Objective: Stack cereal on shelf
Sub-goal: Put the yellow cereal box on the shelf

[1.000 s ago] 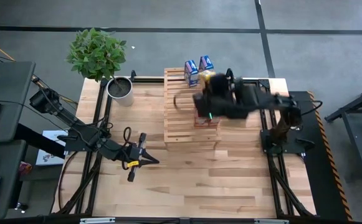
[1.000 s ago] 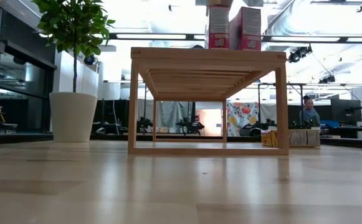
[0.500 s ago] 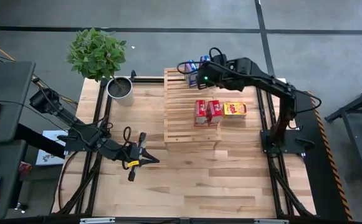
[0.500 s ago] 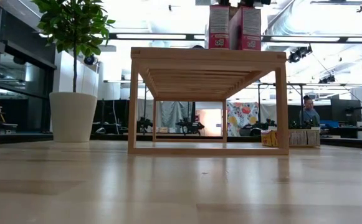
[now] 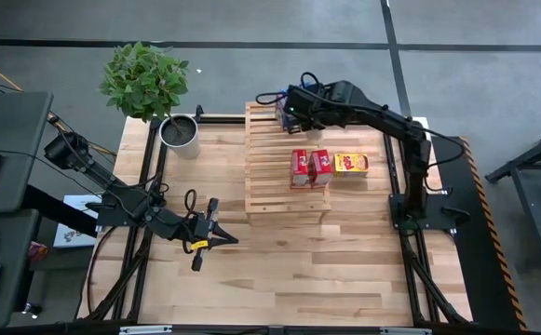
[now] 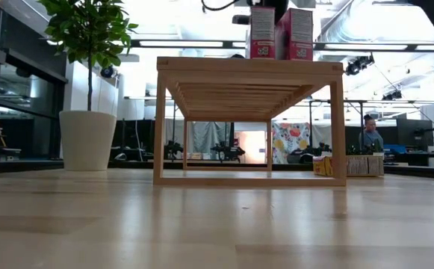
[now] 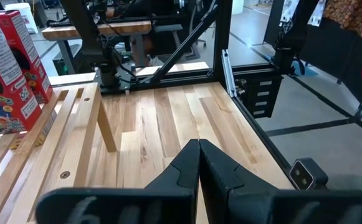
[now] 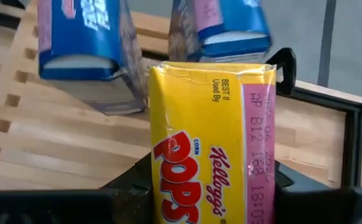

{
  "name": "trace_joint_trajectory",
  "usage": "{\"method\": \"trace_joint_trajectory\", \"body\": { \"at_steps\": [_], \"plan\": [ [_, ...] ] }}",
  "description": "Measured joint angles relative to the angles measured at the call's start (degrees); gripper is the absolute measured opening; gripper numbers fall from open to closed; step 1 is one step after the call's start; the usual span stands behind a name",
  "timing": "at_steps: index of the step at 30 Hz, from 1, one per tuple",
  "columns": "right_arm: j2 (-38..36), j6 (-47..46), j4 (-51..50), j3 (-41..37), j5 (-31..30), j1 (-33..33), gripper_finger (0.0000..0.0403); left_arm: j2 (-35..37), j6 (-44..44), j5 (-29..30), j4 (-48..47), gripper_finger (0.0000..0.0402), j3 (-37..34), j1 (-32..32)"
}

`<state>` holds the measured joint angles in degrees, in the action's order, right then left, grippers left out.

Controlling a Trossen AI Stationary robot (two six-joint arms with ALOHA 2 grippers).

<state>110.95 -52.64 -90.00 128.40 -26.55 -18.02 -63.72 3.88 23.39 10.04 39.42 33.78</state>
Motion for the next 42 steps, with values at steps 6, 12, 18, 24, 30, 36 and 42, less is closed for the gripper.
{"method": "trace_joint_trajectory", "body": {
  "at_steps": [6, 12, 18, 24, 30, 36, 42],
  "plan": [
    [2.0, 1.0, 0.0, 0.0, 1.4, 0.0, 0.0140, 0.0, 0.6, 0.0, -0.4, 0.0000, 0.0, 0.0],
    [2.9, 3.6, 0.0, 0.0, 5.7, 0.0, 0.0140, 0.0, 0.6, 0.0, -1.3, 0.0000, 0.0, 0.0],
    [2.7, 3.6, 0.0, 0.0, 4.6, 0.0, 0.0140, 0.0, 0.6, 0.0, -1.3, 0.0000, 0.0, 0.0],
    [2.6, 3.3, 0.0, 0.0, 3.2, 0.1, 0.0150, 0.0, 0.6, 0.0, -1.3, 0.0000, 0.0, 0.0],
    [2.6, 3.6, 0.0, 0.0, 2.7, 0.8, 0.0200, 0.0, 0.7, -0.1, -1.3, 0.0000, 0.0, 0.0],
    [2.6, 3.2, 0.0, 0.0, 1.7, 0.8, 0.0248, 0.0, 0.7, -0.1, -1.3, 0.0000, 0.0, 0.0],
    [1.9, 3.7, -0.1, 0.1, 0.1, 0.4, 0.0256, 0.0, 1.1, -0.1, -1.3, 0.0000, 0.0, 0.0]
  ]
}}
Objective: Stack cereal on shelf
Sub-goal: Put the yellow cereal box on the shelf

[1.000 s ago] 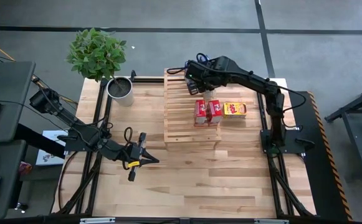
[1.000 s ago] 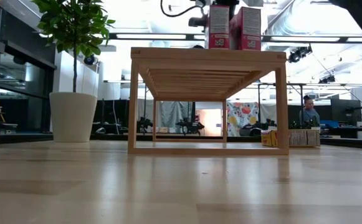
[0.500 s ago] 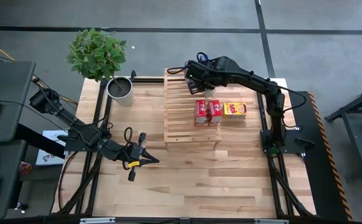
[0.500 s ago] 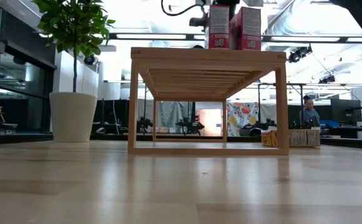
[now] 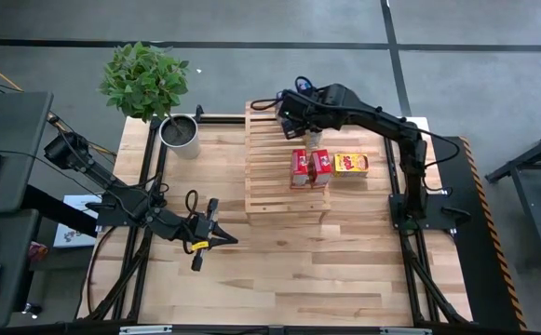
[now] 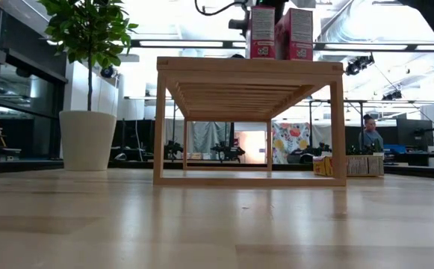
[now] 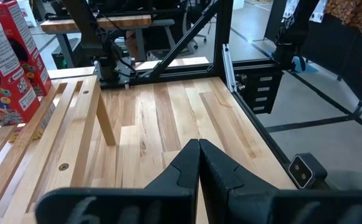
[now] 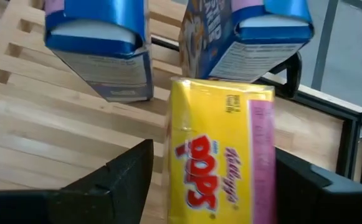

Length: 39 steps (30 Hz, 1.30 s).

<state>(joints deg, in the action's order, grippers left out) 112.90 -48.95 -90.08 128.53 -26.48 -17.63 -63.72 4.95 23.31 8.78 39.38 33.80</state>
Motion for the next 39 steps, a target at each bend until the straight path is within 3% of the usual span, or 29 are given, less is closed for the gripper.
{"method": "trace_joint_trajectory", "body": {
  "at_steps": [12, 39],
  "plan": [
    [-0.3, 4.9, 0.1, 0.1, 4.2, 0.0, 0.0257, 0.0, 0.0, 0.0, 0.0, 0.0000, 0.0, 0.0],
    [-7.8, 5.7, 0.1, 0.1, -1.7, 0.0, 0.0257, 0.0, -0.1, 0.0, -0.1, 0.0000, 0.0, 0.0]
  ]
}}
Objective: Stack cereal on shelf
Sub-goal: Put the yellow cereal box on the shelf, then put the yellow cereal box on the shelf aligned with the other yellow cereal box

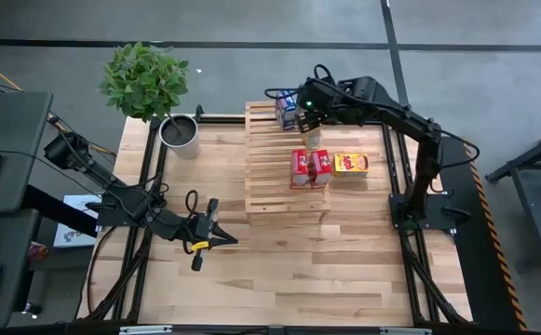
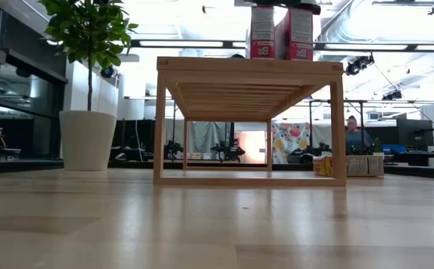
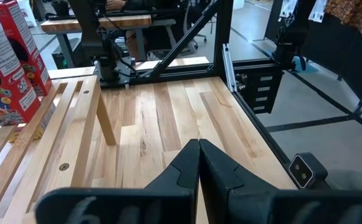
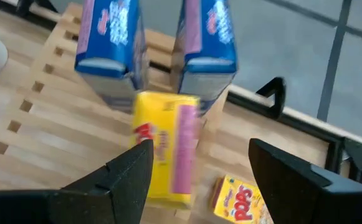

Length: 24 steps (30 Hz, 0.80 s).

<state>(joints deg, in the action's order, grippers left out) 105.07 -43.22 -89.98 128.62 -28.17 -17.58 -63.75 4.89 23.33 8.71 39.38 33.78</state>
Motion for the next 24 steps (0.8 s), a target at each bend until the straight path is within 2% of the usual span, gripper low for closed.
{"method": "trace_joint_trajectory", "body": {
  "at_steps": [14, 18, 24],
  "plan": [
    [-2.9, 4.3, 0.0, 0.0, -9.7, 1.9, 0.0252, 0.0, 0.6, 0.0, -1.9, 0.0000, 0.0, 0.0],
    [-2.9, 5.4, 0.0, 0.0, -12.0, 1.9, 0.0229, 0.0, 0.7, 0.0, -2.2, 0.0000, 0.0, 0.0],
    [-3.0, 6.3, 0.0, -0.1, -14.9, 1.9, 0.0166, 0.0, 2.0, 0.0, -3.4, 0.0000, 0.0, 0.0]
  ]
}}
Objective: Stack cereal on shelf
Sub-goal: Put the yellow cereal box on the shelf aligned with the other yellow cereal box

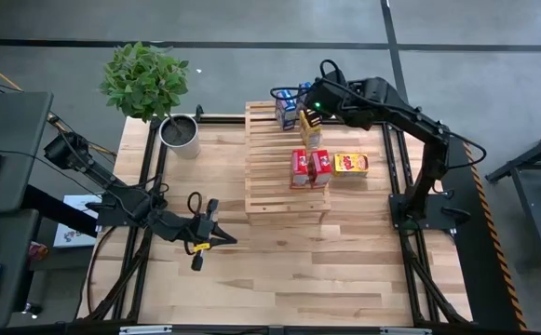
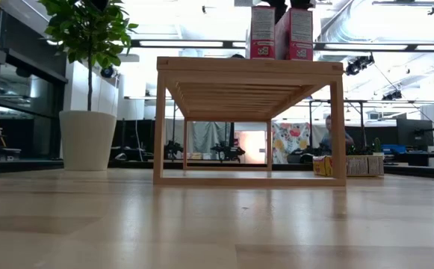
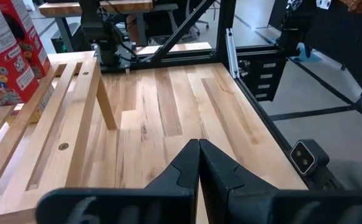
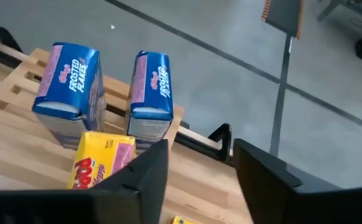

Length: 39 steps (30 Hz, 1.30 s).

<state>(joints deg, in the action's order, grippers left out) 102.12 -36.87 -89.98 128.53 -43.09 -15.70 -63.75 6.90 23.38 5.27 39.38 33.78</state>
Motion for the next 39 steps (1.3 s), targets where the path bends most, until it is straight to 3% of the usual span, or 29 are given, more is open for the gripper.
{"method": "trace_joint_trajectory", "body": {
  "at_steps": [3, 5, 8, 12, 16, 20, 24, 29, 32, 39],
  "plan": [
    [-2.5, 0.7, 0.2, -4.4, -0.7, 0.0, 0.0129, 0.0, 0.4, 0.0, 0.0, 0.0000, 0.0, 0.0],
    [-6.6, -1.0, 0.2, -12.4, -1.5, -0.1, 0.0103, 0.0, 0.5, 0.0, 0.0, 0.0000, 0.0, 0.0],
    [-16.8, -6.4, -0.2, -29.0, -1.8, -0.6, 0.0062, 0.0, 0.5, 0.0, 0.0, 0.0000, 0.0, 0.0],
    [-32.6, -15.6, 1.2, -45.1, -1.9, -0.1, 0.0009, 0.0, -0.2, 1.1, 2.0, 0.0000, 0.0, 0.0],
    [-46.9, -21.3, 13.1, -58.9, -2.6, 3.1, 0.0010, 0.0, -1.5, 4.1, 3.3, 0.0000, 0.0, 0.0],
    [-56.3, -19.2, 31.9, -76.1, -3.7, 4.5, 0.0002, 0.0, -1.5, 4.7, 3.6, 0.0000, 0.0, -0.1],
    [-59.1, -18.7, 48.6, -92.3, -1.2, 2.6, 0.0001, 0.0, -1.5, 4.7, 3.6, 0.0000, 0.0, -0.1],
    [-58.2, -16.2, 71.0, -105.3, 9.3, -3.6, 0.0000, 0.0, -1.6, 4.7, 3.6, 0.0000, 0.0, -0.1],
    [-56.9, -15.3, 77.3, -107.9, 12.9, -7.4, 0.0000, 0.0, -2.4, 4.7, 3.6, 0.0000, 0.0, -0.1],
    [-48.5, -14.6, 80.4, -108.0, 19.4, -11.5, 0.0000, 0.0, -2.6, 4.7, 3.5, 0.0000, 0.0, -0.1]
  ]
}}
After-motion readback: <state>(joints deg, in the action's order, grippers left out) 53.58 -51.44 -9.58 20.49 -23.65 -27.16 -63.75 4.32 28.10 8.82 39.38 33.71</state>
